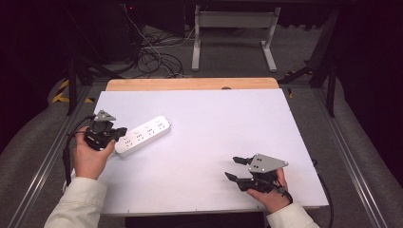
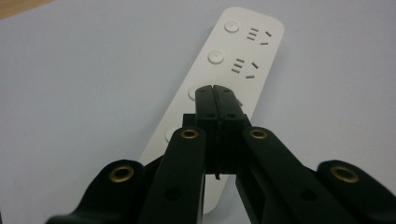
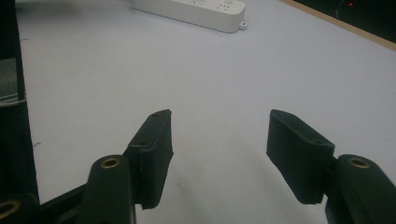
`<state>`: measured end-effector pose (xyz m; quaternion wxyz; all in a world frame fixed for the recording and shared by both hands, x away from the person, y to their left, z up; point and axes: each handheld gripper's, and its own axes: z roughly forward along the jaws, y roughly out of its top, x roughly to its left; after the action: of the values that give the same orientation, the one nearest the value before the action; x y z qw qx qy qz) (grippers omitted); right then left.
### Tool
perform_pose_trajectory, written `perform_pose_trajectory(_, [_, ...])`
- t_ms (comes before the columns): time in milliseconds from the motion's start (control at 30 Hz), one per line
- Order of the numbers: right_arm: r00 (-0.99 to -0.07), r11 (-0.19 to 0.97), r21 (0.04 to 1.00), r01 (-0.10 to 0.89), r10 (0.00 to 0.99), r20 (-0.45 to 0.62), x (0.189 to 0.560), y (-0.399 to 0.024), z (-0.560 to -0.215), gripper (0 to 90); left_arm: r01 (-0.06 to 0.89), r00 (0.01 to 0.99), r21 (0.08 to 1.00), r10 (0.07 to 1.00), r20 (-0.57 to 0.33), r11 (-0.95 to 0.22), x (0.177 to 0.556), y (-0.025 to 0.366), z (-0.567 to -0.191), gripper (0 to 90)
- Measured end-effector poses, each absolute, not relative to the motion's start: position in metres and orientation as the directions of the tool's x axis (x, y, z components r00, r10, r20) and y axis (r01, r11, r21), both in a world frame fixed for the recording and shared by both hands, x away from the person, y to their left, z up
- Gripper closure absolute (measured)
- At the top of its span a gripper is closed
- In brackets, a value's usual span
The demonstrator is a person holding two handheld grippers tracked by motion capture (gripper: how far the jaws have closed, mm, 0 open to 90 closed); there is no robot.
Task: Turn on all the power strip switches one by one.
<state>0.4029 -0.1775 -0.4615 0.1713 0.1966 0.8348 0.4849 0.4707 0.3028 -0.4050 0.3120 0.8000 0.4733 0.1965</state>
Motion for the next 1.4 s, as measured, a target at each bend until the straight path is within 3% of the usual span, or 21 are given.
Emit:
perform_pose_trajectory(633, [-0.868,0.455,0.876,0.162,0.488,-0.093,0.403,-0.177,-0.462,41.3,0.709,0.441,0.605,0.897,0.02,-0.363,0.496,0.307,-0.429,89.7])
perform_pose_trajectory(1400, [-0.867,0.452,0.876,0.167,0.49,-0.088,0.403,-0.177,-0.462,41.3,0.714,0.418,0.605,0.908,0.033,-0.351,0.5,0.309,-0.444,89.7])
